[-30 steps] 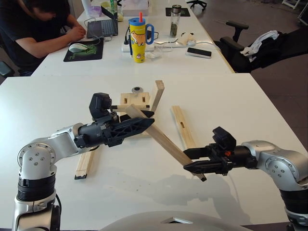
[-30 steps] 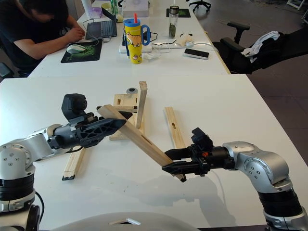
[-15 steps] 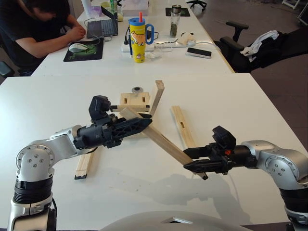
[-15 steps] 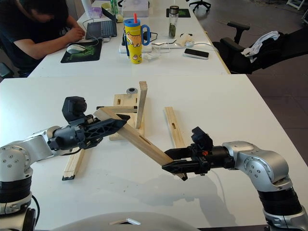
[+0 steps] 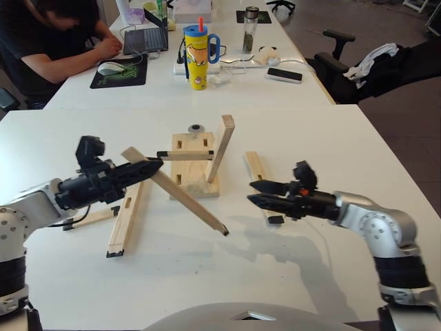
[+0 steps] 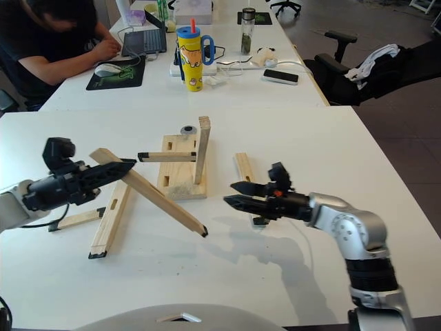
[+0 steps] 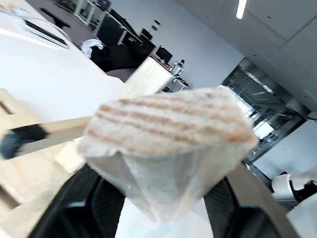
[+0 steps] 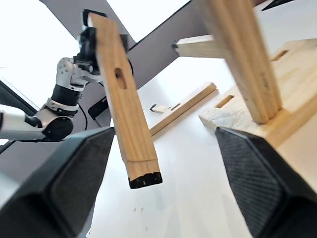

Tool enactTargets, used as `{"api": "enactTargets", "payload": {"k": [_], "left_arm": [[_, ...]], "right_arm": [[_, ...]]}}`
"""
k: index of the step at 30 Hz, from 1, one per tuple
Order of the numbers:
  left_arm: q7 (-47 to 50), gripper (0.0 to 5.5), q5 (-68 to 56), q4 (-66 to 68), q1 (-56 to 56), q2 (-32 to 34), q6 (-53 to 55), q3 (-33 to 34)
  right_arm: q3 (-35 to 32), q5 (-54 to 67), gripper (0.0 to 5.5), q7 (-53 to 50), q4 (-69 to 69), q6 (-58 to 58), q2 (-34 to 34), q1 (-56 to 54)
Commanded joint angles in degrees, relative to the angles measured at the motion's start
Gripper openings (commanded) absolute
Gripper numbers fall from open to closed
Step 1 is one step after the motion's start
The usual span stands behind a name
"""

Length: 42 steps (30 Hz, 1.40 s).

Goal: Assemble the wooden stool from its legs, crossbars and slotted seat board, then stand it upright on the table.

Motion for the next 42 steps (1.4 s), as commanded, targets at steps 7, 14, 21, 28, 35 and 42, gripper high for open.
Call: {"api": "enactTargets", "payload": {"k": [7, 14, 21, 28, 35, 42], "left_arm": [[-10.9, 2.01, 12.14, 13.54, -7.86, 4.61, -5.5, 2.11], [-15.15, 2.01, 16.57, 17.87, -12.32, 3.74, -6.42, 0.84], [-16.27, 2.01, 19.65, 19.63, -13.79, 3.77, -7.76, 1.62], [-16.52, 2.01, 21.3, 20.66, -16.6, 2.02, -8.42, 1.81], [-8.3, 2.01, 20.74, 11.34, -16.62, -4.54, -9.81, 2.85], [-3.55, 2.01, 23.67, 5.57, -14.44, -8.96, -14.79, 2.36]], "right_arm": [[2.57, -10.17, 3.76, -25.71, 12.25, -7.29, 24.74, -4.98], [3.09, -10.09, 3.76, -27.47, 13.27, -6.68, 29.14, -2.26], [1.84, -16.1, 3.76, -33.49, 26.37, -15.46, 34.44, -10.96], [0.15, -19.81, 3.76, -38.52, 27.28, -17.65, 31.75, -11.23], [14.25, -28.79, 3.76, -32.09, 11.63, -11.61, 21.05, -3.98], [11.22, -31.45, 3.13, -31.58, 5.64, -17.96, 17.94, 3.31]]}}
